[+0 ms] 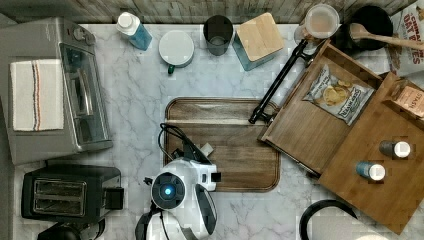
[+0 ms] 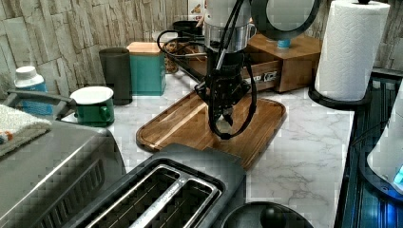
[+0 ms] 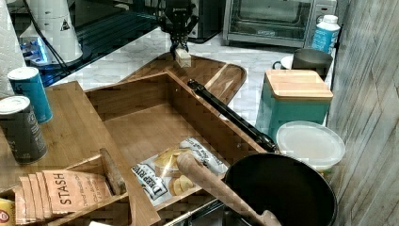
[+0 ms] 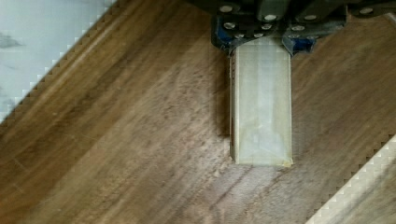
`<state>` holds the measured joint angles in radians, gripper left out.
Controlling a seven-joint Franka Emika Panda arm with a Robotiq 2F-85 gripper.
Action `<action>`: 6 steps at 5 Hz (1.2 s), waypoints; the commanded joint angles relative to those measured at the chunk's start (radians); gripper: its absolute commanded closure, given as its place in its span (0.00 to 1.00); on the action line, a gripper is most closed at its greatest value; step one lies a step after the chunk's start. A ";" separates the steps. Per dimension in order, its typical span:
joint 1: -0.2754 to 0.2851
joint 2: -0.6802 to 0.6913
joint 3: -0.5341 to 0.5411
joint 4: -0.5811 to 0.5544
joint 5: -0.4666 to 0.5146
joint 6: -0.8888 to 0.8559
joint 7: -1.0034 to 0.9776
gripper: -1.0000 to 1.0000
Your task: Place the butter on the board.
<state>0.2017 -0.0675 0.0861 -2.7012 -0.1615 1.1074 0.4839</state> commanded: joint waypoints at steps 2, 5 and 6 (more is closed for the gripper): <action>-0.012 0.110 0.014 0.162 0.216 -0.032 -0.134 1.00; 0.012 0.118 -0.022 0.246 0.196 -0.158 -0.118 0.00; 0.010 0.118 -0.019 0.246 0.195 -0.158 -0.118 0.00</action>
<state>0.2142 0.0544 0.0709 -2.5312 0.0339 0.9453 0.3706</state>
